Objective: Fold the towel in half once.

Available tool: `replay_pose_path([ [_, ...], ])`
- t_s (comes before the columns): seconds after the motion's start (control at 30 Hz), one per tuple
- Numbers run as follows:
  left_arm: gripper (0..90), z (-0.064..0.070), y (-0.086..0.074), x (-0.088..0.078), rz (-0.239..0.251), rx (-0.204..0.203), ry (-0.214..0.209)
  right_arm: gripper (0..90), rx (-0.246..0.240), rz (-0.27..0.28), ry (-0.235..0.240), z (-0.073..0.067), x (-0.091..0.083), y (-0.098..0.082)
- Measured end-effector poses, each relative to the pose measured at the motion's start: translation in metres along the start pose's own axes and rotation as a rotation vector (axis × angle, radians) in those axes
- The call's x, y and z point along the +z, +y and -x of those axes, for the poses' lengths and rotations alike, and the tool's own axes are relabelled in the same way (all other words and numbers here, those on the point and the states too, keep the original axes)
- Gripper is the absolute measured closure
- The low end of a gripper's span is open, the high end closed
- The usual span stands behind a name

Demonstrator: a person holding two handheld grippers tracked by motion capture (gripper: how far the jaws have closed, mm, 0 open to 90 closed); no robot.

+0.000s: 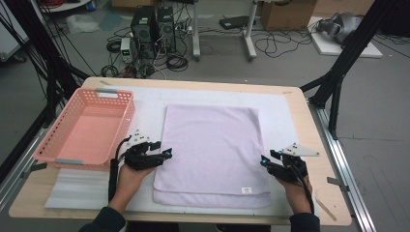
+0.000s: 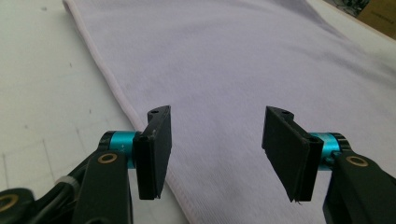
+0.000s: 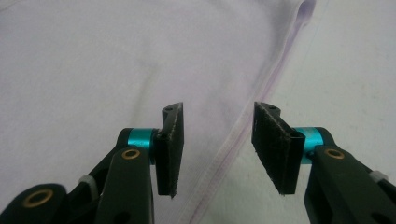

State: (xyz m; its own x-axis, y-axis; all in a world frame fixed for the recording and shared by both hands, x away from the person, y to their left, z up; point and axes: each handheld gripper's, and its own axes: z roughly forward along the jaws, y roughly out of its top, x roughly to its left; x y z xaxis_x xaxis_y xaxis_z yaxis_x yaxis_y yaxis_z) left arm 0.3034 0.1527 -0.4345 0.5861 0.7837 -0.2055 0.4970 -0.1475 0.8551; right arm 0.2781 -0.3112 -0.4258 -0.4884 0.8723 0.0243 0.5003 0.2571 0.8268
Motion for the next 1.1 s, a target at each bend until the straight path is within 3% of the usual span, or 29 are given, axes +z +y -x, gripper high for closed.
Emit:
replay_pose_path([
  [0.67,47.6,0.024,-0.044,-0.043,-0.030,0.001,0.013,57.5,-0.029,0.001,0.023,-0.033,-0.040,-0.040],
  [0.93,50.5,0.032,-0.060,-0.056,-0.055,0.013,0.004,57.8,-0.041,-0.005,0.067,-0.043,-0.053,-0.055],
  [1.03,52.3,0.032,-0.065,-0.060,-0.055,-0.017,0.009,57.8,-0.066,-0.018,0.080,-0.050,-0.054,-0.059],
  [1.1,53.9,0.034,-0.066,-0.061,-0.066,-0.011,0.012,57.8,-0.078,-0.035,0.088,-0.053,-0.053,-0.060],
])
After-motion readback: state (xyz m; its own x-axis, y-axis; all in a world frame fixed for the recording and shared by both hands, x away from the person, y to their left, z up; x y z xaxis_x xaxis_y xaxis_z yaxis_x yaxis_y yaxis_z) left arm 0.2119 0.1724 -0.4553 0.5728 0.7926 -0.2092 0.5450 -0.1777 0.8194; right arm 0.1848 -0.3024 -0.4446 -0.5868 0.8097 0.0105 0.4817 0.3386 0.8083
